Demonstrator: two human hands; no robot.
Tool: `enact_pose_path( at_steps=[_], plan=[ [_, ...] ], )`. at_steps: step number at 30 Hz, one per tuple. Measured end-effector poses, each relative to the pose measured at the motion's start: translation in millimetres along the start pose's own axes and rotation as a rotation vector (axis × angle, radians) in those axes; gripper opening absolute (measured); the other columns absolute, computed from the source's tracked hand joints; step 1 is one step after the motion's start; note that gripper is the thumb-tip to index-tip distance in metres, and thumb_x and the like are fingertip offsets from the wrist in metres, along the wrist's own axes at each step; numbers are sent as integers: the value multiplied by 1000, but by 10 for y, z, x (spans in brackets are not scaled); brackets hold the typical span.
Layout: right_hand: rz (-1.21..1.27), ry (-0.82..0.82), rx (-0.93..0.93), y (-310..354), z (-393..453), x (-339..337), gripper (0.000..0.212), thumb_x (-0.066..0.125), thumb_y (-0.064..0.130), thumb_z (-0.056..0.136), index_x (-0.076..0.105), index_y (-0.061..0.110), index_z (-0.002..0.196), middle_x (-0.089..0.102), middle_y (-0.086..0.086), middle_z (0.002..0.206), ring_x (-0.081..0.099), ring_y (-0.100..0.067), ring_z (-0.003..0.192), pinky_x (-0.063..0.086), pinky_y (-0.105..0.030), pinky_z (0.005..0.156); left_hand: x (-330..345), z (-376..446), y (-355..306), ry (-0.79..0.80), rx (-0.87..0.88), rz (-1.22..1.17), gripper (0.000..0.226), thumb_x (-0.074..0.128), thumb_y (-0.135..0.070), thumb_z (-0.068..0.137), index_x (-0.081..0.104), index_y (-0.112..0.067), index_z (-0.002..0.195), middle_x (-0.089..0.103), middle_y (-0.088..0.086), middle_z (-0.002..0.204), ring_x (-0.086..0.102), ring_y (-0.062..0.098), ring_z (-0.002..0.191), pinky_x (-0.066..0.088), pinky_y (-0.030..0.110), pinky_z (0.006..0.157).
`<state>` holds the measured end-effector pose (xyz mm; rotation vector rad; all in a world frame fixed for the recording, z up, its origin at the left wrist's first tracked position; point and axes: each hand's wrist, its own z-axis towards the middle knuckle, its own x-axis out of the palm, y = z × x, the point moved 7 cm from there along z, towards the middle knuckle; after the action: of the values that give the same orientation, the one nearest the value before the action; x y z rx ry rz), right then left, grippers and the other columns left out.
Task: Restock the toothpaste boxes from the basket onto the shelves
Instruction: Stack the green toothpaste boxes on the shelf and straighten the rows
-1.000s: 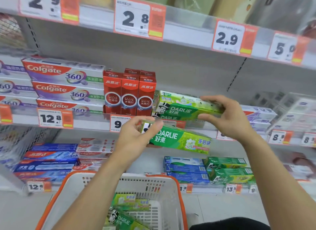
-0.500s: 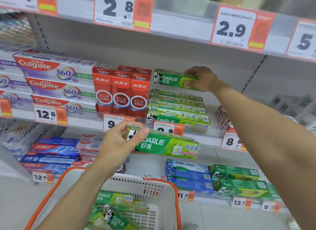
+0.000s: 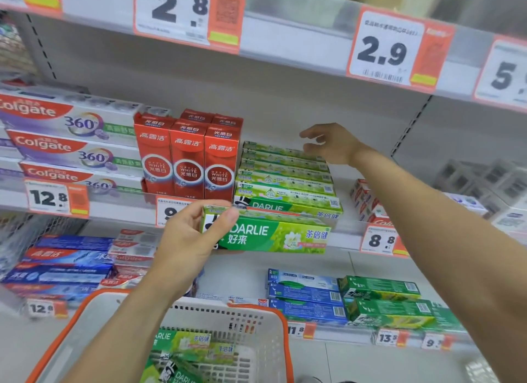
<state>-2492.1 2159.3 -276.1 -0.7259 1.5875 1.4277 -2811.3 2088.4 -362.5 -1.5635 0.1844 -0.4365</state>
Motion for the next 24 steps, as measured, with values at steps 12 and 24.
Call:
enact_pose_path(
  at_steps=[12,24],
  plan=[
    [135,327,-202,422,-1606,165,49,84,33,74,68,30,120,72,9,112,67,-6,106,54,-32,95,281,-28,-135,59,114,-19,46,74,-44,73,70,-15,109,75,-1,109,69,17,108,54,43,97],
    [99,-95,-249,348,-1466,-322,43,81,12,81,64,31,117,70,14,115,67,-1,105,50,-22,99,60,-17,-121,-102,347,537,59,79,-34,82,49,-28,133,49,-15,127,48,0,116,39,21,101]
  ],
)
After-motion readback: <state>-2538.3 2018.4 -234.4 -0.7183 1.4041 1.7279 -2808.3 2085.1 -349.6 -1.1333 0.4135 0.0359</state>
